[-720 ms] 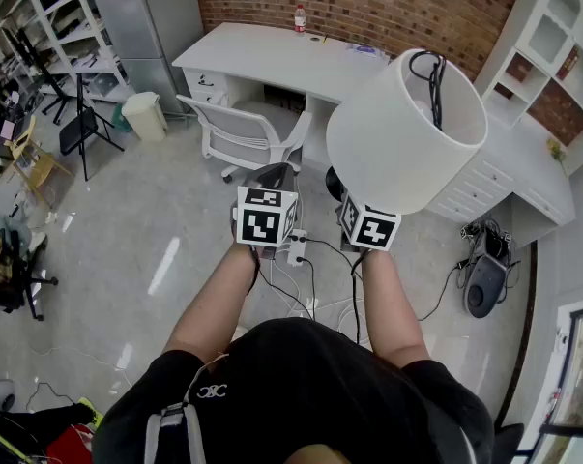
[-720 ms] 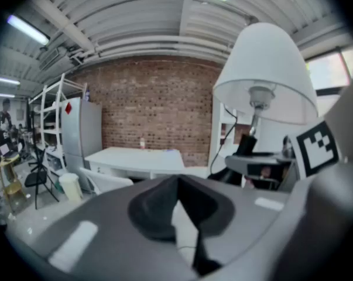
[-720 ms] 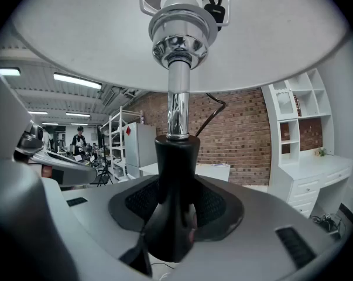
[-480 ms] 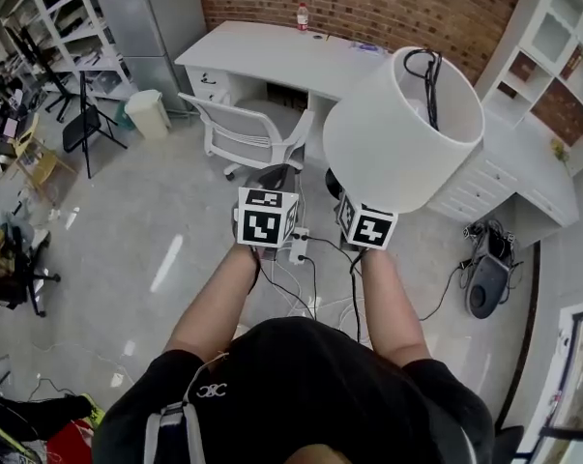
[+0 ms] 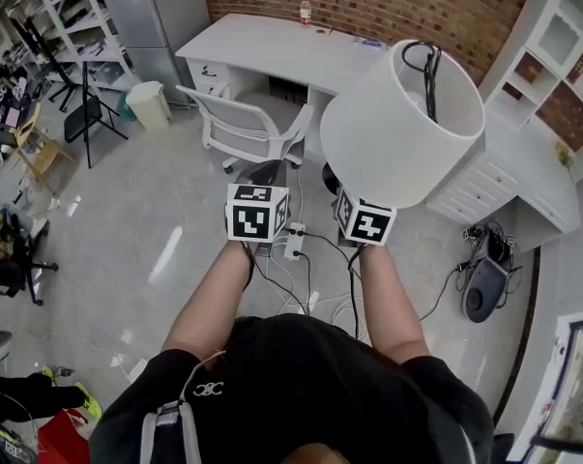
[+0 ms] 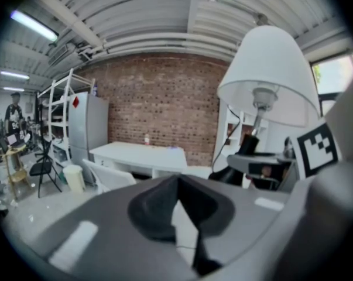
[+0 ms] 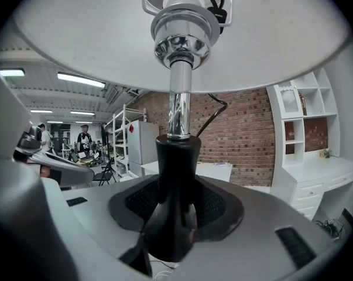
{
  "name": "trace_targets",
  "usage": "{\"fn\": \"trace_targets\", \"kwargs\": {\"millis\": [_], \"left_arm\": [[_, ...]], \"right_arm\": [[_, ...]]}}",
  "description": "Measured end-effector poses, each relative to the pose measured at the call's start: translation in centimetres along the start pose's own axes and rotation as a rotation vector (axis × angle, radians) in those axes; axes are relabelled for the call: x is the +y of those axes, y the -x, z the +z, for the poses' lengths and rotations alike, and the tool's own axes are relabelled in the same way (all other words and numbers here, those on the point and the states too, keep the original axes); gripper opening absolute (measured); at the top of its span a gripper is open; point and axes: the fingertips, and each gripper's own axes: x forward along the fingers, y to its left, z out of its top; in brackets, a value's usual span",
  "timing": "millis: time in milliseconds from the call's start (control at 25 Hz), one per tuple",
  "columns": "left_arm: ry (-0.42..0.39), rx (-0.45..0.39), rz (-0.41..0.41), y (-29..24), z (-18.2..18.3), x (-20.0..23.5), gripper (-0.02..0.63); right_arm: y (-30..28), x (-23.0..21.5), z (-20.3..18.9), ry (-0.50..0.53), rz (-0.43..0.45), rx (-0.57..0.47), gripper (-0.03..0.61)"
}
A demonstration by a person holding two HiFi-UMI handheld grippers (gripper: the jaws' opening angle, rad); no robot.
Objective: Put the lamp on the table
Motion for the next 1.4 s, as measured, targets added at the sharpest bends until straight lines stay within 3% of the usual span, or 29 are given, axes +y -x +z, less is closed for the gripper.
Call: {"fn": "trace_targets", "kwargs": {"millis": [320, 600, 1080, 1400], "left_arm": [[0.02, 0.022, 0.0, -2.3, -1.1, 0.4, 0.002], [0.035, 0.032, -0.041, -8.7, -1.0, 3.1, 0.002], [-0.009, 0.002, -0.152, -22.0, 7.4, 12.5, 0.002], [-0.014, 0.023, -0.203, -27.7, 8.5, 17.0, 0.002]], "right_arm": [[-1.7, -1.0, -0.8, 0.01, 0.004, 0.019, 0.16], [-7.2, -2.9, -0.6, 0.027, -0.043, 0.02, 0.16], [-22.2, -3.6, 5.1, 0.007, -0.138, -0.028, 0.16], [-28.5, -2.9, 6.3, 0.01, -0.185, -0.033, 0.16]]}}
